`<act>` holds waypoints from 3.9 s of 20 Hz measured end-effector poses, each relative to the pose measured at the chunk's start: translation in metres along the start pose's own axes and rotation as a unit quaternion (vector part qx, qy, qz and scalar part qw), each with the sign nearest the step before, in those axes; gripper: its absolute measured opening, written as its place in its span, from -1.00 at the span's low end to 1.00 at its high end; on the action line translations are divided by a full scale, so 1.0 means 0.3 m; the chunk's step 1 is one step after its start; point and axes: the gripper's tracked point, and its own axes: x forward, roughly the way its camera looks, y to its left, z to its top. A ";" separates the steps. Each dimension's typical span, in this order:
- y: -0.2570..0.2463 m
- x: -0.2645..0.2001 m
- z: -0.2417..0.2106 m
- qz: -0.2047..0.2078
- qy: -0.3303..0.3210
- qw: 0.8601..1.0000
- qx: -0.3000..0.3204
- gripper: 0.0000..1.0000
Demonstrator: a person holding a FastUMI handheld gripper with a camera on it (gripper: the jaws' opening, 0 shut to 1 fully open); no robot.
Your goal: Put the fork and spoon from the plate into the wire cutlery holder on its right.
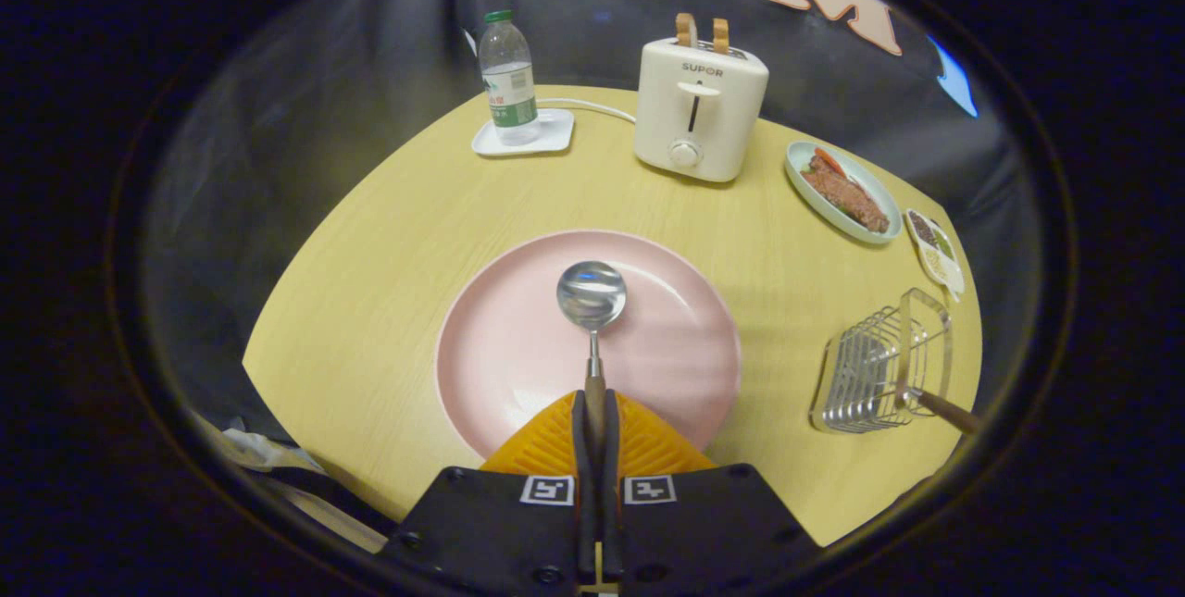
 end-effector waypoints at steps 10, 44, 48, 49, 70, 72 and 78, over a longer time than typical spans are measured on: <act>-0.221 -0.157 0.036 0.026 0.030 0.999 0.022 -0.89; -0.723 -0.310 -0.007 -0.010 0.171 0.984 -0.048 -0.74; -0.702 -0.310 0.027 0.000 0.149 0.988 -0.032 -0.70; -0.703 -0.315 0.036 -0.001 0.140 0.990 -0.028 -0.46; -0.671 -0.607 0.171 -0.087 -0.265 0.959 0.048 0.97; -0.649 -0.630 0.195 -0.091 -0.307 0.945 0.060 0.97; -0.664 -0.763 0.294 -0.122 -0.425 0.890 0.110 0.97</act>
